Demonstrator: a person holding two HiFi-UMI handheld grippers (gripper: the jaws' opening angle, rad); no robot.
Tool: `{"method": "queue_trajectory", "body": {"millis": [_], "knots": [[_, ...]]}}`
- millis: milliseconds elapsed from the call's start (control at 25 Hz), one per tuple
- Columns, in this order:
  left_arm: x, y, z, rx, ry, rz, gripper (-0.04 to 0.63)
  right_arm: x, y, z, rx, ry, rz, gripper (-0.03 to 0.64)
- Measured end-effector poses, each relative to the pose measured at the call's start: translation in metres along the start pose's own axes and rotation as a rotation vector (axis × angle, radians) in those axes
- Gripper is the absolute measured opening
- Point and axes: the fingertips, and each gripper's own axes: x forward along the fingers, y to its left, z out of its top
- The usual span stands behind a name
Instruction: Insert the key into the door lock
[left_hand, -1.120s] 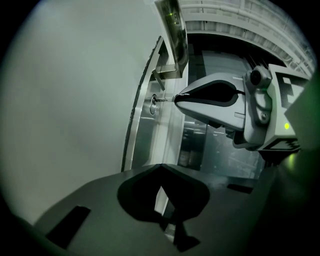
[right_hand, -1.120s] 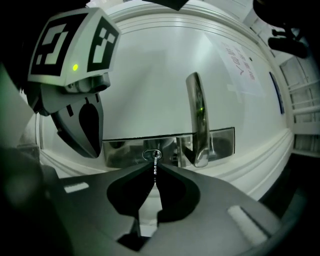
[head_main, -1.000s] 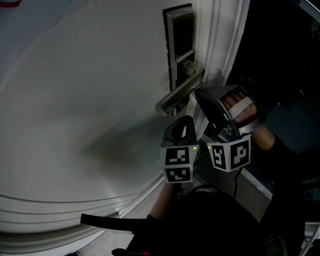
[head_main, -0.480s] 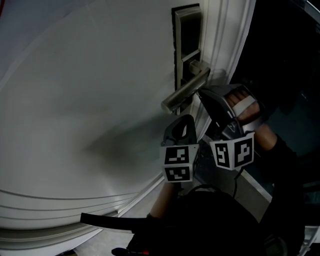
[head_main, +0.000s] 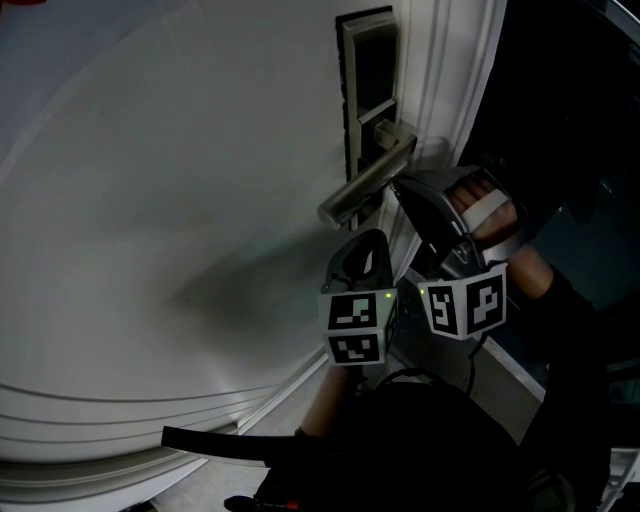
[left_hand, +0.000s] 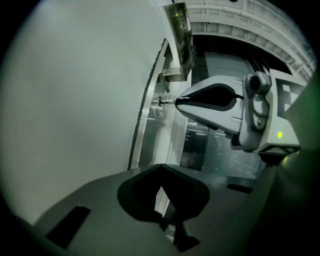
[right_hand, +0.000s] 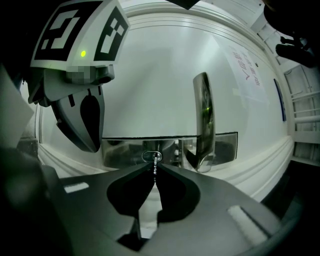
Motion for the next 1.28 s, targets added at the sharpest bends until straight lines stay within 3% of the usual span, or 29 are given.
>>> {"method": "queue_trajectory", "body": {"millis": [1280], "knots": [[-0.0027,0.0037,0.0000,-0.009,-0.004,-0.008,0.000,0.0042,0.0000,0.0011,-0.006,0.009,0.004,0.012]]}}
